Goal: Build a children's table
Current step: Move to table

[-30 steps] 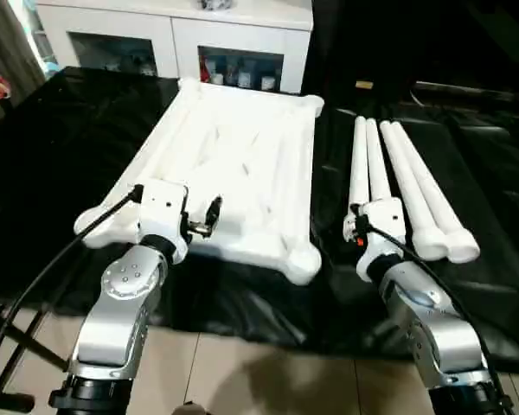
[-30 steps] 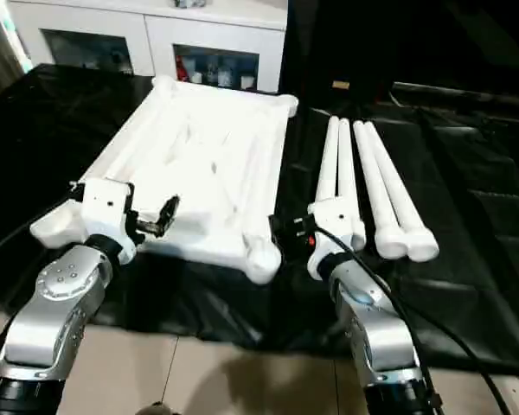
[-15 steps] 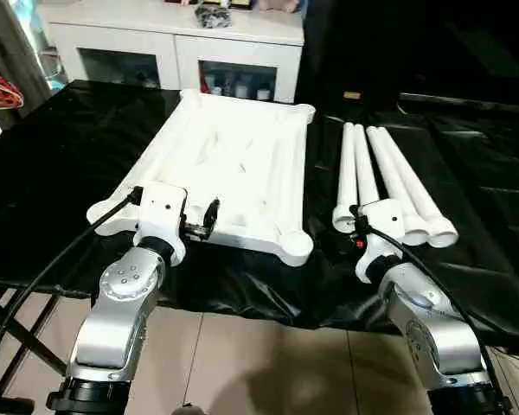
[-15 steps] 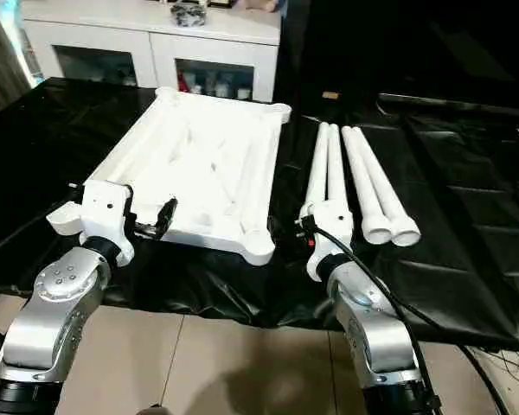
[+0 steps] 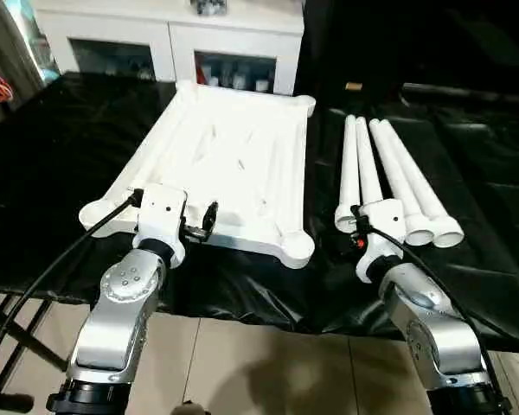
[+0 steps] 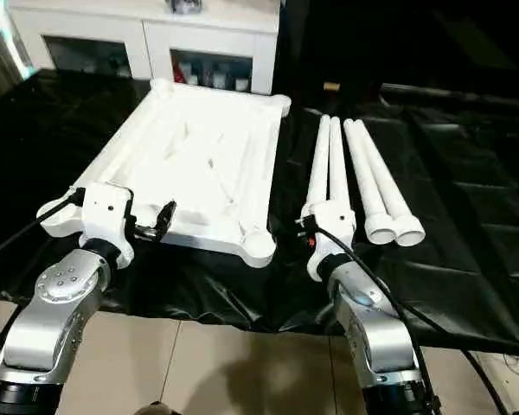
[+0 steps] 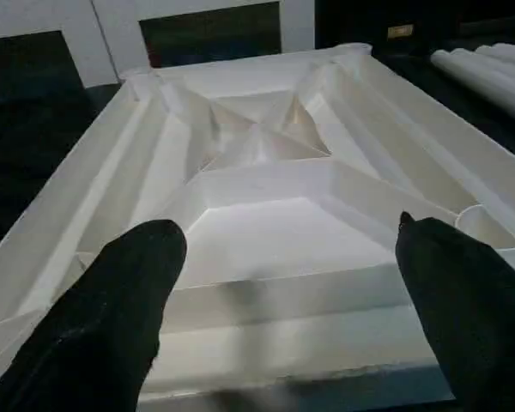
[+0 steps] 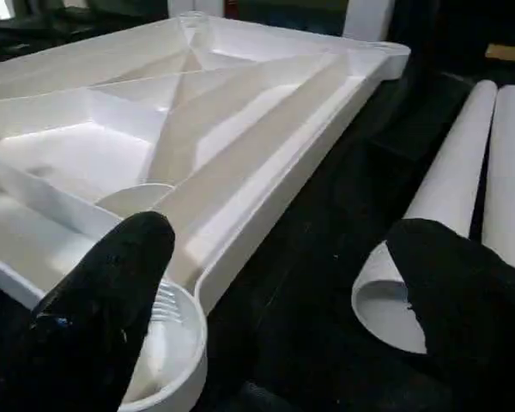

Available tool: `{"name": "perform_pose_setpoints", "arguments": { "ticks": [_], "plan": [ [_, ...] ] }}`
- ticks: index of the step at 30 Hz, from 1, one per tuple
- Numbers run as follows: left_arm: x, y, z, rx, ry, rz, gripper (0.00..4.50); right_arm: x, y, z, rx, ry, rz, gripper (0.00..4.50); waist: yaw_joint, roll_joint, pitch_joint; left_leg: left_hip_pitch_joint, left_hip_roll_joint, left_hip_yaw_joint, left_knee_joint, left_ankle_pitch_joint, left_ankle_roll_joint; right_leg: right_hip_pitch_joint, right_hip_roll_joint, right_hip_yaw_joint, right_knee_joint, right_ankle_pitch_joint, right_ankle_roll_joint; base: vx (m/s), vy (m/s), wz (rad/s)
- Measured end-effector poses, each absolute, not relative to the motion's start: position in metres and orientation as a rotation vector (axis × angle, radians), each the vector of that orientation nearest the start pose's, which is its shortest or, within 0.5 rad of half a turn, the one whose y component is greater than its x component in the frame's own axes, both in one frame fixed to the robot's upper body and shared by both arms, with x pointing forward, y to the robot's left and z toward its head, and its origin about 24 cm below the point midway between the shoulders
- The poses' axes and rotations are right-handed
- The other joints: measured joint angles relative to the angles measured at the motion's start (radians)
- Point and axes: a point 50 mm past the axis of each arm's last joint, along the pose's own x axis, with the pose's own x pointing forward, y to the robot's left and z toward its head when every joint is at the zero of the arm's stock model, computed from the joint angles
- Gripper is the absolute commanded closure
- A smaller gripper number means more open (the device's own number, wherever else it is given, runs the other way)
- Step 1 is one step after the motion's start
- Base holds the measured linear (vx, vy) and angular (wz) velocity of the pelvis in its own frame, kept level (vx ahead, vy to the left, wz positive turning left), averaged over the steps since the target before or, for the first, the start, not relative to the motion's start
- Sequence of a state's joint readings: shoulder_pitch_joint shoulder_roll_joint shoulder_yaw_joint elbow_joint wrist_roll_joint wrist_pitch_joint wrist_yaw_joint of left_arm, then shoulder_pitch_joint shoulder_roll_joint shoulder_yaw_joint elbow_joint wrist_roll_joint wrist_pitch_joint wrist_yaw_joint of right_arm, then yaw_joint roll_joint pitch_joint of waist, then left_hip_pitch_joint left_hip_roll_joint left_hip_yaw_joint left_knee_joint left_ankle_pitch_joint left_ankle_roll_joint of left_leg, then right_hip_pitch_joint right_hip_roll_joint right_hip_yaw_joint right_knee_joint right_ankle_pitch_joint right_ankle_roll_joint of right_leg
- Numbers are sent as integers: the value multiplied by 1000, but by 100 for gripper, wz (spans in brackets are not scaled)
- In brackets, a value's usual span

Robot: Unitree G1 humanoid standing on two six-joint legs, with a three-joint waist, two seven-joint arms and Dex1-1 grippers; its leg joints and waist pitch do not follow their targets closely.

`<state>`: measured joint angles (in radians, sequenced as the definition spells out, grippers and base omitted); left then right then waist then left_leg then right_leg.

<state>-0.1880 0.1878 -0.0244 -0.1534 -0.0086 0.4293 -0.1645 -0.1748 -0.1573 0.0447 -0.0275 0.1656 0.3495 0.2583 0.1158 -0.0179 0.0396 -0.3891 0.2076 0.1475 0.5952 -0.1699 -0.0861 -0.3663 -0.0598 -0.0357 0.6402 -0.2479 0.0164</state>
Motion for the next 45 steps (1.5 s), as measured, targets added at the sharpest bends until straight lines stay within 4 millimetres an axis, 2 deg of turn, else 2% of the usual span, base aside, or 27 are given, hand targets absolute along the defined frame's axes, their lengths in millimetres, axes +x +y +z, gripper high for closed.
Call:
{"name": "perform_pose_setpoints", "arguments": {
  "ticks": [9, 13, 15, 18, 27, 29, 30, 31, 34, 36, 37, 39, 40, 41, 42, 43, 44, 45],
  "plan": [
    [279, 160, 88, 189, 26, -178, 2, 281, -158, 64, 65, 101, 242, 0, 0, 1, 0, 2, 0, 0, -1, 0, 0, 1, 0, 0, 1, 2, 0, 0, 0, 0],
    [259, 176, 84, 141, -1, -130, 2, 257, -173, 61, 92, 72, 247, 0, 0, 3, 0, 2, 0, 0, -2, 0, 0, 1, 0, 1, -1, 1, 1, 0, 0, 0],
    [249, 181, 84, 114, -3, -127, 2, 252, -177, 59, 89, 81, 248, 0, -2, 3, 0, 2, 0, 0, -2, 0, 0, 0, 0, 1, -1, 1, 1, 0, 0, 0],
    [235, 178, 87, 71, -25, -145, 2, 247, -179, 60, 89, 83, 250, 0, -3, 4, 0, 3, 0, 0, -3, 0, 0, 1, 0, 1, -1, 1, 1, 0, 0, 0],
    [236, 177, 93, 109, -48, -140, 2, 246, -175, 67, 106, 59, 249, 0, -4, 3, 0, 6, 0, -1, -7, 0, -1, 1, 0, 1, -1, 1, 8, 0, 0, 0],
    [236, 176, 93, 107, -48, -141, 2, 246, -173, 66, 97, 68, 257, 0, -5, 4, 1, 13, 0, -1, -12, -1, 0, 6, 0, -1, -10, 1, 8, 0, 0, 0],
    [236, 176, 93, 106, -46, -140, 2, 246, -172, 66, 91, 71, 259, 0, -7, 4, 3, 23, 0, 0, -18, -1, 0, 12, 0, -3, -19, 1, 8, 0, 0, 0],
    [236, 176, 93, 104, -46, -140, 2, 246, -171, 65, 89, 73, 261, 0, -9, 4, 4, 39, -1, 1, -26, -4, 0, 28, 1, -6, -33, 0, 8, 0, 0, 0],
    [236, 176, 94, 95, -48, -140, 2, 250, -168, 70, 66, 63, 280, 0, -24, 8, 9, 75, -1, -1, -33, -21, -3, 70, 1, -16, -64, 0, 9, 46, 22, -10],
    [236, 176, 94, 95, -52, -142, 2, 251, -168, 71, 40, 64, 290, 0, -31, 6, 7, 85, -1, -3, -32, -30, -3, 82, -1, -20, -74, -1, 10, 82, 39, -18],
    [237, 174, 95, 94, -53, -150, 2, 251, -169, 70, 36, 72, 286, 0, -34, 7, 5, 73, -5, -18, -28, -38, 2, 105, -8, -42, -89, -3, 14, 104, 39, 4],
    [239, 169, 98, 88, -71, -166, 2, 251, -172, 68, 27, 84, 281, 0, -39, 5, 2, 55, -9, -35, -21, -45, 19, 119, -26, -88, -112, -4, 19, 116, 41, 20],
    [239, 168, 99, 85, -75, -167, 2, 251, -173, 66, 28, 90, 277, 0, -38, 6, 1, 44, -8, -37, -13, -43, 39, 134, -35, -115, -125, -7, 27, 156, 43, 58],
    [239, 169, 99, 86, -72, -164, 2, 252, -173, 65, 35, 93, 275, 0, -39, 10, -1, 53, -4, -30, -12, -45, 33, 143, -32, -113, -129, -13, 30, 156, 43, 58],
    [238, 172, 98, 90, -65, -153, 2, 253, -168, 66, 50, 91, 286, 0, -38, 4, -1, 66, -7, -30, -20, -52, 24, 139, -31, -102, -117, -27, 16, 191, -1, 51],
    [237, 177, 97, 98, -59, -133, 2, 257, -158, 69, 69, 74, 313, 0, -40, -1, -1, 80, -24, -31, -20, -66, 28, 127, -32, -76, -67, -57, -33, 238, -15, 21],
    [236, 182, 97, 111, -57, -123, 2, 259, -154, 72, 69, 62, 331, 0, -42, -10, -3, 93, -35, -35, -18, -79, 29, 98, -31, -60, 0, -69, -47, 238, -15, 21],
    [236, 183, 97, 113, -57, -119, 2, 259, -153, 73, 67, 59, 333, 0, -49, -13, -5, 106, -41, -39, -13, -93, 36, 66, -30, -53, 54, -72, -39, 234, -30, 4]
  ]
}}
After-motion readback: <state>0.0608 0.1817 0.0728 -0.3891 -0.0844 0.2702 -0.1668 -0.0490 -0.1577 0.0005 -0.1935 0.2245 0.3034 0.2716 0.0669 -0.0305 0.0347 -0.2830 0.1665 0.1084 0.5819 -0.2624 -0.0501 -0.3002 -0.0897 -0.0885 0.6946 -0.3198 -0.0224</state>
